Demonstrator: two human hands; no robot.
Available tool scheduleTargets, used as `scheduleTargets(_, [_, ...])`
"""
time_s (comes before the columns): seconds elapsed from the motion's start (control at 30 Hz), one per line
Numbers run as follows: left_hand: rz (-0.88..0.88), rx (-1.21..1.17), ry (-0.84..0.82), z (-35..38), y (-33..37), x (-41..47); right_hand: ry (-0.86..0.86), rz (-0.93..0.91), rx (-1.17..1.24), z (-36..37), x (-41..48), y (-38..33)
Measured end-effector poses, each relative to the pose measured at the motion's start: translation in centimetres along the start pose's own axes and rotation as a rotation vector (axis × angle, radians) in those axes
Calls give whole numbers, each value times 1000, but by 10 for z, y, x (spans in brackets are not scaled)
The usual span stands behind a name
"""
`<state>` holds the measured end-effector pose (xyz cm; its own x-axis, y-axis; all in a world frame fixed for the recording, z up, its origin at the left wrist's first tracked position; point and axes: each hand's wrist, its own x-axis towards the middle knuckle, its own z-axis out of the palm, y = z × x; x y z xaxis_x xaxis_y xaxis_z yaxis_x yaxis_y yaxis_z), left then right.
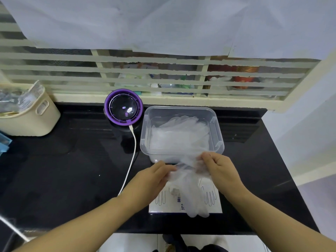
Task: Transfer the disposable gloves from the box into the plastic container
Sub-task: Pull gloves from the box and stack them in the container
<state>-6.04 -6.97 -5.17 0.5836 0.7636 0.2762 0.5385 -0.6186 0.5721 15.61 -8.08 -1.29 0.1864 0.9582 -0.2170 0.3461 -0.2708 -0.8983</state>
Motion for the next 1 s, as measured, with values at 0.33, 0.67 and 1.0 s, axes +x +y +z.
scheduleTargets(0.33, [104,139,-162,-5,-13,-10,-54,135,174,-6,-5,15])
scheduleTargets(0.67, [147,217,-342,40,-1,19,-219,124,-246,9,3,26])
scheduleTargets(1.0, [455,218,-261,40,-19,6,-129,216,90,18,5,8])
